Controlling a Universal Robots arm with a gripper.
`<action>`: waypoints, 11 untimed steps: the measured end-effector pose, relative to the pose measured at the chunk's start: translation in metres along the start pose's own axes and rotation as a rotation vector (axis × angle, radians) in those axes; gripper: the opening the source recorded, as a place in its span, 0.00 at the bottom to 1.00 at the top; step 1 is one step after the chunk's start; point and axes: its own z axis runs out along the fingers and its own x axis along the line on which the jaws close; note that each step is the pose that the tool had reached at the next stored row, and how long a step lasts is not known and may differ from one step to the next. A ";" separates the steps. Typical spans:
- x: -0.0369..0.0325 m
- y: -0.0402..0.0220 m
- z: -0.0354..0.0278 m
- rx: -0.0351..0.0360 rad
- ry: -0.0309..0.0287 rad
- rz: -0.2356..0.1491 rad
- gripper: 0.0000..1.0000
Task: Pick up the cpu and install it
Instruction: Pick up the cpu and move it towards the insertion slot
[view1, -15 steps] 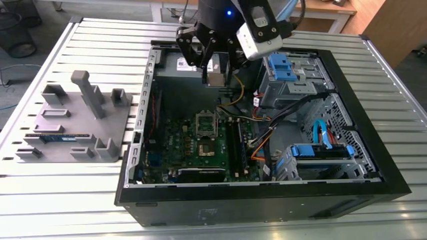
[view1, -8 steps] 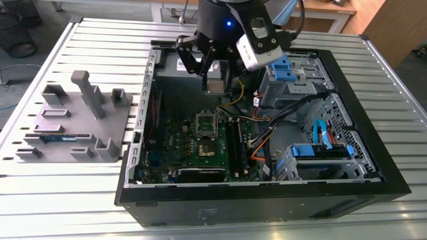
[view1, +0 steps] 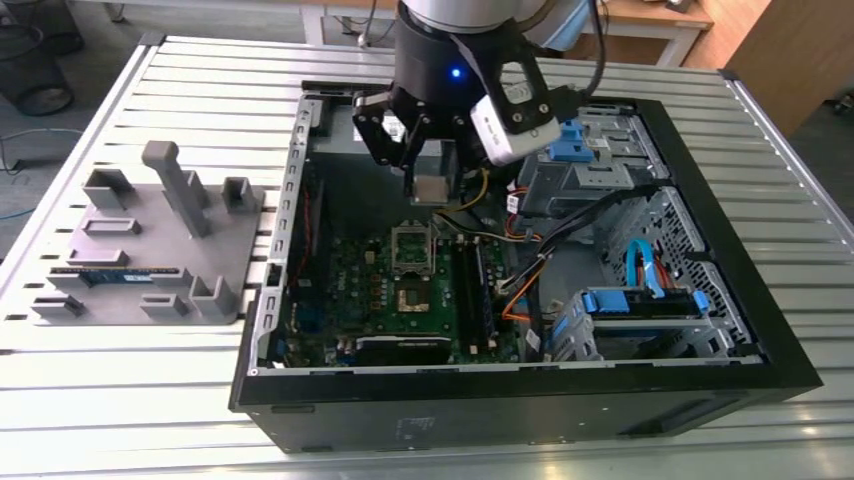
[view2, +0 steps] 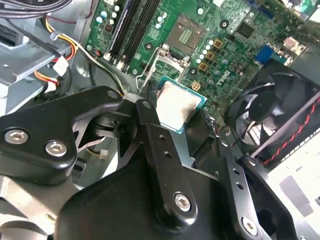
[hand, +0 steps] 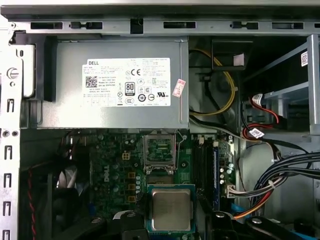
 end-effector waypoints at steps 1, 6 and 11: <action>0.0000 -0.0010 0.0015 0.0000 0.0000 0.000 0.47; -0.0001 -0.0057 0.0090 0.0001 0.0000 0.000 0.47; 0.0000 -0.0088 0.0170 0.0005 0.0000 0.000 0.47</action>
